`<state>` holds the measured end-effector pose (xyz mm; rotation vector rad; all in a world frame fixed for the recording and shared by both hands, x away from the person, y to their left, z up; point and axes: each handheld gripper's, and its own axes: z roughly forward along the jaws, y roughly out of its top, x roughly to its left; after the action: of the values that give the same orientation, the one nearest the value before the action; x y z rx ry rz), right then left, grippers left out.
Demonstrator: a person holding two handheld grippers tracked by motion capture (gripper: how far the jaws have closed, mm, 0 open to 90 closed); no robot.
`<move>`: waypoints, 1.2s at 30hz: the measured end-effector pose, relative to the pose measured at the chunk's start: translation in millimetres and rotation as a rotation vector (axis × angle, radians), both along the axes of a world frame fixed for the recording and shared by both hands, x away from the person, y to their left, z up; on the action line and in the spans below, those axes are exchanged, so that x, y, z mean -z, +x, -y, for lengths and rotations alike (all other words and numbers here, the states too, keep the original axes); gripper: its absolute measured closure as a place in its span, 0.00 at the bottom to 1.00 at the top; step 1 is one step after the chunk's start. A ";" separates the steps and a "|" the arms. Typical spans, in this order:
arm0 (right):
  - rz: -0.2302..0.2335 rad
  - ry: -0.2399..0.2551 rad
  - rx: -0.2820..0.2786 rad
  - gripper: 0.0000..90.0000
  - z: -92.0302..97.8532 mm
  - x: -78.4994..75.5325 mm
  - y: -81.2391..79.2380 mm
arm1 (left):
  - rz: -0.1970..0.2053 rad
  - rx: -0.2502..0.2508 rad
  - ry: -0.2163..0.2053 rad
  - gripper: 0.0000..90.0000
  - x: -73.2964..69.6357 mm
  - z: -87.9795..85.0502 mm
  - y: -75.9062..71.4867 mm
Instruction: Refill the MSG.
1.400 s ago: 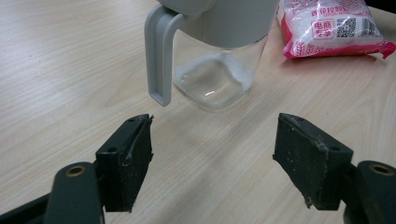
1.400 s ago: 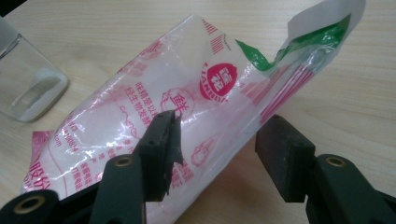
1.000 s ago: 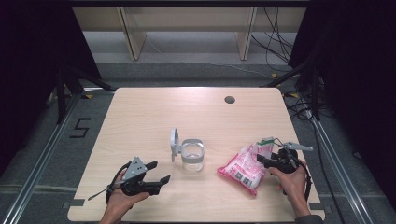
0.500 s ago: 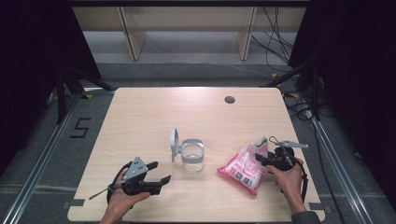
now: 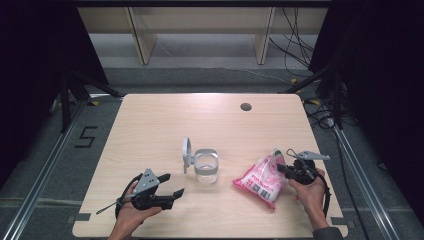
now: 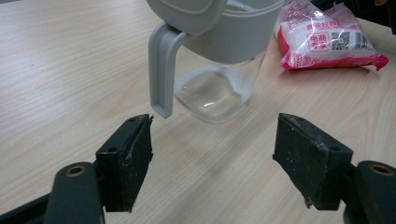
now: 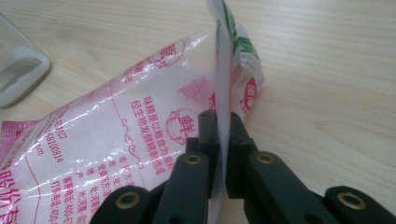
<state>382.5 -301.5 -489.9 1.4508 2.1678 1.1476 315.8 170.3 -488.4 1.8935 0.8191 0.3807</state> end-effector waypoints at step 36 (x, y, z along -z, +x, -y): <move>0.294 0.198 -0.229 1.00 -47.8 -73.8 -36.1 | -0.005 0.042 0.014 0.31 6.0 27.0 -8.2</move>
<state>346.4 -253.7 -416.1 1.0390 2.0964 1.5834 307.6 143.3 -494.4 1.9226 0.7802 0.3571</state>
